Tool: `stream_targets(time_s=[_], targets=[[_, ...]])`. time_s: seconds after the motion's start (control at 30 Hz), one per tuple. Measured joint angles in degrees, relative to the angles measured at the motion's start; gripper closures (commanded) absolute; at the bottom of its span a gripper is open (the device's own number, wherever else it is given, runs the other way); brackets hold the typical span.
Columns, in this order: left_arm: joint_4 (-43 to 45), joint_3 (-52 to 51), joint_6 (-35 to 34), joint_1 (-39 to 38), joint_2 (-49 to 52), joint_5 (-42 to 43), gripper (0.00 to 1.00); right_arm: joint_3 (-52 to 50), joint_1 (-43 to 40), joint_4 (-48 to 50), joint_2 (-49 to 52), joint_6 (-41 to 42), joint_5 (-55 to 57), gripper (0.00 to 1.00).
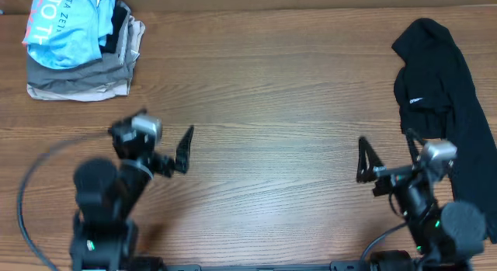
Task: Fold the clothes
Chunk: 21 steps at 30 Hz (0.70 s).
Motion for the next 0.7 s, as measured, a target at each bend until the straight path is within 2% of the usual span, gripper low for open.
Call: stream_targets(time_s=[0.13,0.3,0.4,0.5,0.7], targets=[[-9.49,15.41,0.02,-0.02,12.04,3.04,0.00,10.62,-0.07,-5.81,11.34,-0.04,0.04,0.00],[-26.69,35.98,0.35,-0.02,25.53,4.94,0.00,24.00,-0.22,-13.27,26.88,-0.68,0.02,0.00],[-33.53,45.05,0.74,-0.02,31.80,5.33,0.00,31.52,-0.24,-17.94,36.87,-0.96,0.07,0.00],[-35.93,50.36,1.57,-0.02,36.94,5.57,0.00,36.89,-0.26,-20.31,45.88,-1.05,0.09,0.00],[-36.11,51.39,2.21,-0.02,43.30,5.77,0.00,39.45,-0.33,-17.38,59.21,-1.03,0.00,0.00]])
